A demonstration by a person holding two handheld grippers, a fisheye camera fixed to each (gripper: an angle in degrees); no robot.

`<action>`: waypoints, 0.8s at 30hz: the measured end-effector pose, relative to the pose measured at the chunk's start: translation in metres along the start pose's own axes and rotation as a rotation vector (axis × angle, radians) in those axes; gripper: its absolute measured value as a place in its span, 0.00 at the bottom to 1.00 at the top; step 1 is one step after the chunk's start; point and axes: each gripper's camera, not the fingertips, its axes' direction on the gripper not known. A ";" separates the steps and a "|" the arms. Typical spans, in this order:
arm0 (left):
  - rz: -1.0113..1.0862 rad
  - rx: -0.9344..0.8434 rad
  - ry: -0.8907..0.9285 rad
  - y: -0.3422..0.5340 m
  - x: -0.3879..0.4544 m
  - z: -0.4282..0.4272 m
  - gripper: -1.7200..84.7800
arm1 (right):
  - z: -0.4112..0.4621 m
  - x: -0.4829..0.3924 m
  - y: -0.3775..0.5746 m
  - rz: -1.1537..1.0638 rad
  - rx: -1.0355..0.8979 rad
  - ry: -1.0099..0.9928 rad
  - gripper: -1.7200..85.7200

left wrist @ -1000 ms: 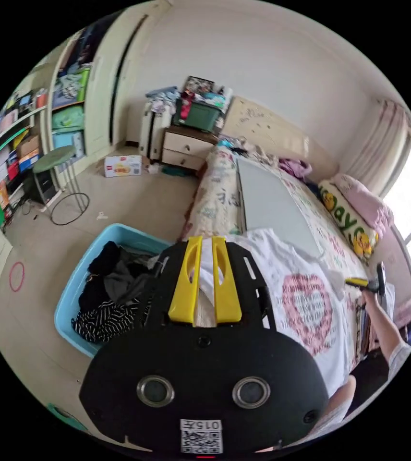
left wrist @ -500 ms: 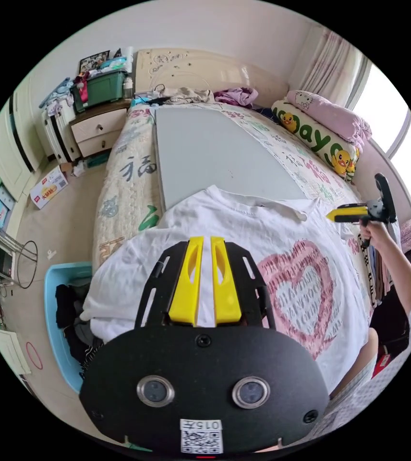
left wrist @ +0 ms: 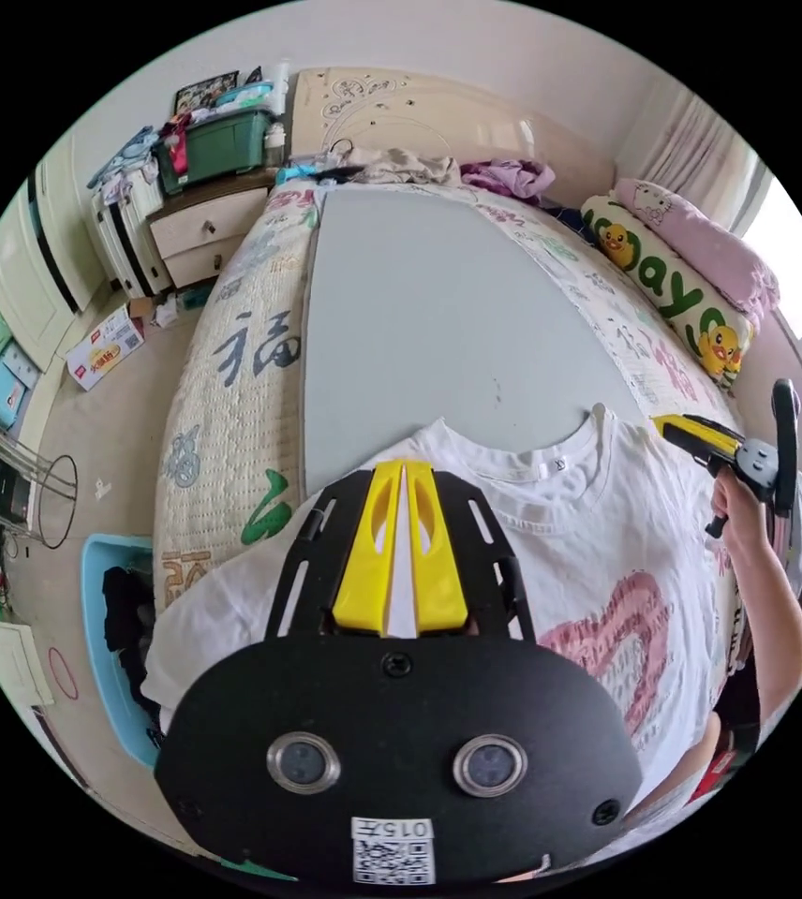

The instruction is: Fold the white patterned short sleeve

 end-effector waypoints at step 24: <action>-0.437 -0.199 0.255 0.504 -0.069 -0.250 0.11 | -0.123 0.126 0.587 0.435 -0.360 -0.511 0.14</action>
